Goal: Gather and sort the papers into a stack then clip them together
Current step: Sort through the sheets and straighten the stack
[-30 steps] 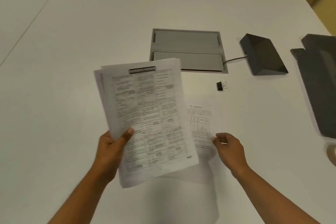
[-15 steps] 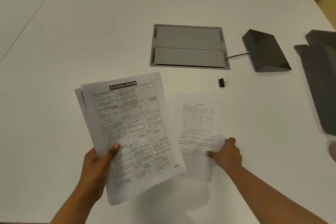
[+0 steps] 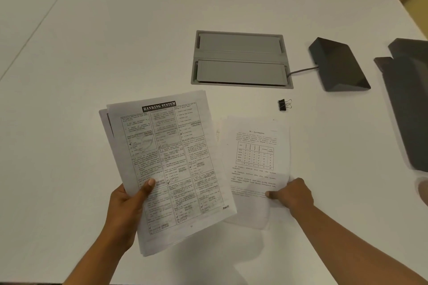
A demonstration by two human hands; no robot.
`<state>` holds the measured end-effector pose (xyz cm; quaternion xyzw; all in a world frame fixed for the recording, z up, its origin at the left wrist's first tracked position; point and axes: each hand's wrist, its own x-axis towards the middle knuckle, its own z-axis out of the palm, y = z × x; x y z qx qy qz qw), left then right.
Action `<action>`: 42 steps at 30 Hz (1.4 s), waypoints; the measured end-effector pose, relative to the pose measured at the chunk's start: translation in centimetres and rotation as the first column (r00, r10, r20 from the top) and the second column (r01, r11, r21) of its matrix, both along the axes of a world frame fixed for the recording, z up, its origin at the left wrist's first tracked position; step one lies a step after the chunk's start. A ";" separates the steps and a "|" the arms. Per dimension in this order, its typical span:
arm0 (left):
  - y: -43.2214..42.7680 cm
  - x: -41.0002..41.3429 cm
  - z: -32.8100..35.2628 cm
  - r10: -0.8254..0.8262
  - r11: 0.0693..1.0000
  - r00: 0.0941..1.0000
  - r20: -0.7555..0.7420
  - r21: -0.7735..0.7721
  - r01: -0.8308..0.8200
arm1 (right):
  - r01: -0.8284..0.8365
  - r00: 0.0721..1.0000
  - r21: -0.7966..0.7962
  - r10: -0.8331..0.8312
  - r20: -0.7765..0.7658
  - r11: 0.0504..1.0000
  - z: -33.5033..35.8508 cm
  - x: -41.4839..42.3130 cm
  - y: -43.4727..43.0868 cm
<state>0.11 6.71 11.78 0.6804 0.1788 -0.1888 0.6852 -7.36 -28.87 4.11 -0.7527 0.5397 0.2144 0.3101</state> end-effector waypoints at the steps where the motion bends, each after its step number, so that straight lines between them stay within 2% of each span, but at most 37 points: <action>1: 0.0 0.0 0.0 0.004 1.000 1.000 -0.003 0.009 -0.004 | -0.019 1.000 -0.001 0.019 -0.006 1.000 -0.1 -0.1 -0.2; 6: -0.1 0.1 -0.1 0.010 1.000 1.000 -0.007 0.017 -0.010 | 0.075 0.997 -0.024 -0.074 0.029 0.997 -0.2 -0.5 -0.6; 15: -0.5 0.2 -0.3 0.015 0.999 1.000 -0.005 0.034 -0.015 | -0.009 0.998 0.010 0.008 0.058 1.000 1.3 -1.2 -0.8; 21: -0.6 0.1 -0.5 0.023 0.999 1.000 -0.014 0.040 -0.022 | -0.058 0.997 -0.097 0.064 0.054 0.994 1.9 -1.1 0.9; 25: -0.8 0.0 -0.5 0.019 0.999 1.000 -0.016 0.041 -0.019 | -0.062 0.996 -0.107 0.068 0.051 0.992 2.0 -0.6 2.2; 31: -0.9 0.2 -0.5 0.021 0.999 1.000 -0.011 0.037 -0.020 | 0.003 0.996 -0.022 -0.001 0.089 1.000 1.8 -0.2 1.8; 42: -0.6 0.7 -0.6 0.037 0.998 0.999 -0.005 0.048 -0.037 | 0.253 0.934 0.225 -0.299 0.197 0.941 1.4 -1.4 -0.9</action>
